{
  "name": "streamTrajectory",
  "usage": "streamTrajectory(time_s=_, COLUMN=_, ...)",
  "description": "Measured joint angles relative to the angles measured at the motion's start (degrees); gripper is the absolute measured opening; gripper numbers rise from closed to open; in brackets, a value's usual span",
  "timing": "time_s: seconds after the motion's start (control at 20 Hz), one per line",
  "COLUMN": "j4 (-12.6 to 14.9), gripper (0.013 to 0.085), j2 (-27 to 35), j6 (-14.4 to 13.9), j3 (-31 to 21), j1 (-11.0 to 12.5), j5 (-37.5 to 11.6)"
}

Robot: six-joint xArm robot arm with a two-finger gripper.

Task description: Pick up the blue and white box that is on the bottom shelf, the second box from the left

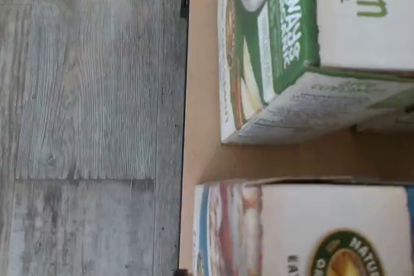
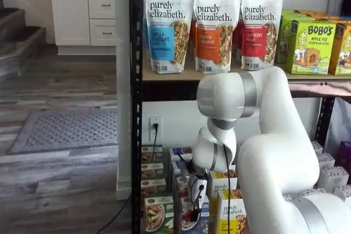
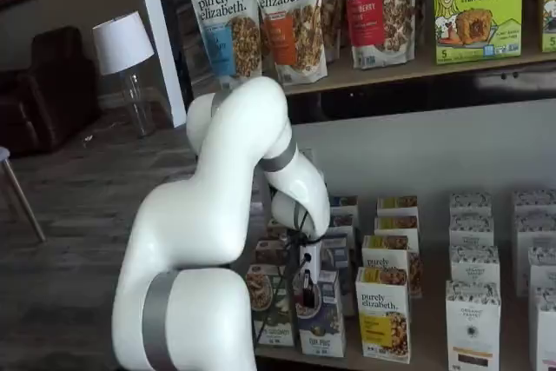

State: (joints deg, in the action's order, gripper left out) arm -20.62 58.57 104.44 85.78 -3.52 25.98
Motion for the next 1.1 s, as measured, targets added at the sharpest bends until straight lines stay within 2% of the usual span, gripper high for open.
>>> streamTrajectory(time_s=0.15, j4=0.0, gripper=0.073, j2=0.2, j6=-0.2, j3=0.1, j1=-0.3, j5=-0.1)
streamTrajectory(time_s=0.25, j4=0.0, gripper=0.065, j2=0.3, j6=-0.4, j3=0.2, j1=-0.4, j5=0.1)
streamTrajectory(time_s=0.45, j4=0.1, gripper=0.065, j2=0.4, j6=-0.7, j3=0.1, j1=-0.7, j5=-0.6)
streamTrajectory(time_s=0.65, j4=1.9, gripper=0.065, j2=0.4, j6=-2.2, j3=0.2, j1=-0.6, j5=-0.3)
streamTrajectory(time_s=1.05, j4=2.2, gripper=0.065, j2=0.0, j6=-2.3, j3=0.2, j1=-0.3, j5=0.3)
streamTrajectory(time_s=1.1, j4=2.3, gripper=0.061, j2=0.0, j6=-2.3, j3=0.2, j1=-0.3, j5=0.4)
